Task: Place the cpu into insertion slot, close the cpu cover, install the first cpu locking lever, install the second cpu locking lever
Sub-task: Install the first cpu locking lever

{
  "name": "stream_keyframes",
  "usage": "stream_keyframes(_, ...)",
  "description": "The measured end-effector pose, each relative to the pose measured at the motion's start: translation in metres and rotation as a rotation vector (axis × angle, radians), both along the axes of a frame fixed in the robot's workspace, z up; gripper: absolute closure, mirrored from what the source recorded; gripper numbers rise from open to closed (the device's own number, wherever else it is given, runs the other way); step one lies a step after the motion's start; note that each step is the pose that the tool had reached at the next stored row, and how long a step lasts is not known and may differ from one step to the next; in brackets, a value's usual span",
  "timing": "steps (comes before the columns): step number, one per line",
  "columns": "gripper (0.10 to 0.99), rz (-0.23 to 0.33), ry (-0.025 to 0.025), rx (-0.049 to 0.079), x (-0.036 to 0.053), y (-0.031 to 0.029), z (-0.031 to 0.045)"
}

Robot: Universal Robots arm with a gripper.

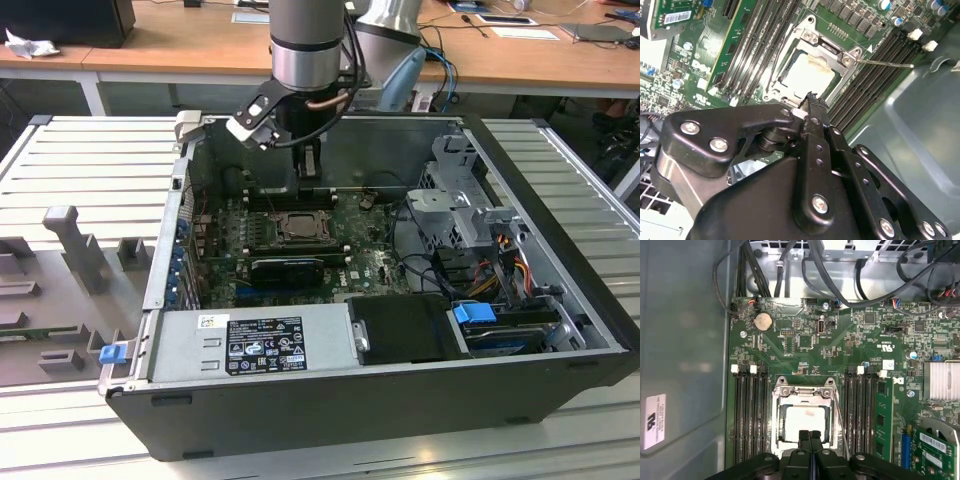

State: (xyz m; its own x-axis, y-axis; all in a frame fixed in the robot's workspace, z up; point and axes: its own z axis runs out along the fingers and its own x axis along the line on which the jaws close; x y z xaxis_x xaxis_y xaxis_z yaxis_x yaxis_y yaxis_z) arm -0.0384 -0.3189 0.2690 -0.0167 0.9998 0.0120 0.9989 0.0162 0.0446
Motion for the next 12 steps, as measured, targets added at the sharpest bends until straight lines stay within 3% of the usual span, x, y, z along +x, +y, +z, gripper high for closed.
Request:
stream_keyframes(2, 0.98, 0.011, -0.0002, -0.001, 0.0, 0.0, 0.0007)
stream_keyframes(12, 0.98, 0.195, 0.0, -0.002, 0.0, 0.0, 0.0005)
